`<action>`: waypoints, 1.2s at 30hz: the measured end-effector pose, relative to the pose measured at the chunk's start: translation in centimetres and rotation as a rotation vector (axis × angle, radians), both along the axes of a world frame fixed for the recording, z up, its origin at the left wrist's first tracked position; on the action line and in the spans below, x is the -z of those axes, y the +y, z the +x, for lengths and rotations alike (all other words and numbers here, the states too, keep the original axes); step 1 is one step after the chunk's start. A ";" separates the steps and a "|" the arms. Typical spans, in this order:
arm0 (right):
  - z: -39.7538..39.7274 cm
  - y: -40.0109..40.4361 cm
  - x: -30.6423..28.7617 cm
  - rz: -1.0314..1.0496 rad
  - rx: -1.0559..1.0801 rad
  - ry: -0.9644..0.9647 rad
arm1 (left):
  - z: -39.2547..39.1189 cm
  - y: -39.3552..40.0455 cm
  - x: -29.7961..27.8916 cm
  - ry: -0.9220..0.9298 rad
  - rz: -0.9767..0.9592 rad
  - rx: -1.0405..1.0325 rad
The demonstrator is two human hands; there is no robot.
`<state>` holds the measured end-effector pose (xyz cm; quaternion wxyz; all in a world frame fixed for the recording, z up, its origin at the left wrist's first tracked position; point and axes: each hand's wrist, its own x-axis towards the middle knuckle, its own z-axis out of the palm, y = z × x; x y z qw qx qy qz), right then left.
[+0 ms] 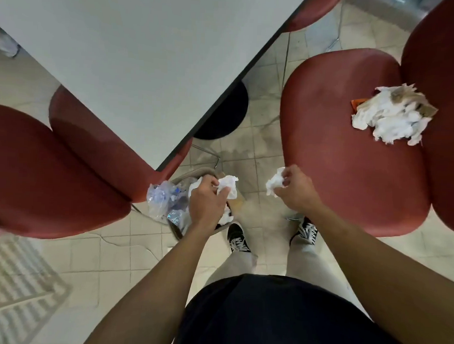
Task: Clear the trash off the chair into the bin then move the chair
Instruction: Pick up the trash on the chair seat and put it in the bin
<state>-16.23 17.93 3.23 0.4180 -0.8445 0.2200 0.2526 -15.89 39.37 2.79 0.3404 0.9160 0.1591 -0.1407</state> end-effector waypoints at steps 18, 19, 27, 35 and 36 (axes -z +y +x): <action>4.0 16.5 5.4 -0.042 -0.221 0.018 | 0.8 9.3 6.9 0.113 0.196 0.109; 4.4 16.7 5.6 -0.045 -0.220 0.040 | 0.9 9.4 7.2 0.121 0.215 0.130; 5.2 15.8 4.7 -0.077 -0.199 0.058 | 0.9 8.8 5.1 0.084 0.275 0.210; 5.8 11.8 1.9 -0.040 -0.141 -0.016 | 3.7 4.7 2.4 0.019 0.238 0.289; 5.8 10.8 1.7 -0.035 -0.132 -0.016 | 4.2 3.8 2.0 0.004 0.235 0.298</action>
